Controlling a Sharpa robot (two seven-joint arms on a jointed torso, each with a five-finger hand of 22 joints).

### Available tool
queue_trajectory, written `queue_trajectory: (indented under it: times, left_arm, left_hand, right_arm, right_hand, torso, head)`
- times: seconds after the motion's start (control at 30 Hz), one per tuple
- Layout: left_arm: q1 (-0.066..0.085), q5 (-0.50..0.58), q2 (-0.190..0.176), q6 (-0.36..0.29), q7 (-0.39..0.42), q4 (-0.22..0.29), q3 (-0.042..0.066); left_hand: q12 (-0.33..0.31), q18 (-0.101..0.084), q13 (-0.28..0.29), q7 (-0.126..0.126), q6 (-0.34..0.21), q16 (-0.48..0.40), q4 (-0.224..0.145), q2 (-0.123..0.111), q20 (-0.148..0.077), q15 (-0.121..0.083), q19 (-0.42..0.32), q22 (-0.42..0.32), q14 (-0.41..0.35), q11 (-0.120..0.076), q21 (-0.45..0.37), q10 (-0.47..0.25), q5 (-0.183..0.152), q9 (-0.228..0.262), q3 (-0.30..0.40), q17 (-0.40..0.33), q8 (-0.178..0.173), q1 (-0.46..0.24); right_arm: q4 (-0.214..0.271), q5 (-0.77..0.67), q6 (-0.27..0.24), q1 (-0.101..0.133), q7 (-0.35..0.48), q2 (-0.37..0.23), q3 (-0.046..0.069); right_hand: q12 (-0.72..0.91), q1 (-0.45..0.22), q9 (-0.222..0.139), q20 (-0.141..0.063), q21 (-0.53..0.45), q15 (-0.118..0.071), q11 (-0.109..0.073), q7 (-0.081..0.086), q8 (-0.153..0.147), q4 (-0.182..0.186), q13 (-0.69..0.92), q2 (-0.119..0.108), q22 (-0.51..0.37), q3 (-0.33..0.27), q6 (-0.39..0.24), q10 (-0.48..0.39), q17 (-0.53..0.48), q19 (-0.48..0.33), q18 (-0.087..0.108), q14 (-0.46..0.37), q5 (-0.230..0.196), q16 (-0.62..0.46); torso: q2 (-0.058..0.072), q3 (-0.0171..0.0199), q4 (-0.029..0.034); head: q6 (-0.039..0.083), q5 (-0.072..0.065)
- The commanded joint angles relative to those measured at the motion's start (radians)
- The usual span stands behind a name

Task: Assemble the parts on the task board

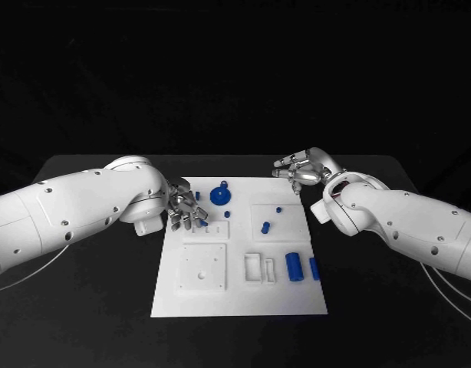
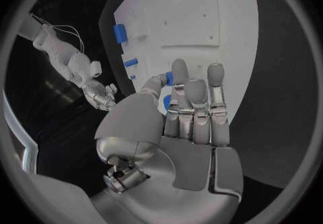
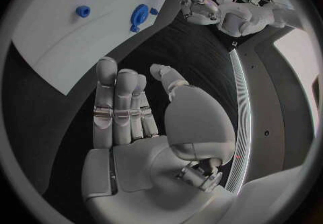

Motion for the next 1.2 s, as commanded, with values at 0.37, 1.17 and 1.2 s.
queue_trajectory:
  times: [0.37, 1.17, 1.2]
  left_arm:
    - [0.019, 0.055, 0.091, 0.258, -0.038, -0.143, 0.002]
    - [0.021, 0.022, 0.110, 0.188, -0.044, -0.152, 0.001]
    - [0.021, 0.022, 0.109, 0.184, -0.043, -0.151, 0.001]
  left_hand:
    - [-0.004, 0.003, 0.002, -0.002, -0.012, 0.008, -0.225, 0.009, 0.003, 0.001, -0.021, 0.022, -0.012, -0.009, 0.027, 0.048, 0.027, 0.077, 0.205, 0.003, 0.003, -0.014]
    - [0.008, 0.004, 0.009, -0.002, -0.012, 0.015, -0.223, 0.007, 0.002, 0.000, -0.017, 0.021, -0.006, -0.011, 0.035, 0.049, 0.025, 0.080, 0.201, 0.005, 0.002, -0.012]
    - [0.009, 0.004, 0.009, -0.002, -0.012, 0.015, -0.223, 0.007, 0.002, 0.000, -0.016, 0.021, -0.006, -0.012, 0.035, 0.049, 0.023, 0.079, 0.201, 0.005, 0.002, -0.012]
  right_arm:
    - [-0.004, 0.000, 0.011, -0.001, 0.006, 0.010, 0.000]
    - [-0.006, 0.001, 0.012, -0.001, 0.007, 0.012, 0.000]
    - [-0.006, 0.001, 0.012, -0.001, 0.007, 0.012, 0.000]
  right_hand:
    - [0.003, -0.011, -0.002, -0.001, 0.006, -0.001, -0.003, 0.003, -0.004, 0.003, 0.002, 0.000, -0.002, 0.004, 0.002, -0.005, 0.002, 0.040, 0.019, 0.004, 0.008, -0.003]
    - [0.003, -0.011, -0.002, -0.001, 0.006, -0.001, -0.003, 0.003, -0.004, 0.003, 0.002, 0.000, -0.002, 0.004, 0.002, -0.005, 0.002, 0.040, 0.019, 0.004, 0.008, -0.003]
    - [0.002, -0.011, -0.002, -0.001, 0.007, -0.001, -0.003, 0.003, -0.004, 0.001, 0.002, 0.001, -0.002, 0.003, 0.003, -0.005, 0.002, 0.041, 0.019, 0.004, 0.008, -0.003]
  torso:
    - [-0.001, 0.0000, 0.0025]
    - [-0.003, -0.0008, 0.0039]
    - [-0.003, -0.0007, 0.0036]
  head:
    - [-0.011, 0.001]
    - [-0.003, -0.005]
    - [-0.002, -0.005]
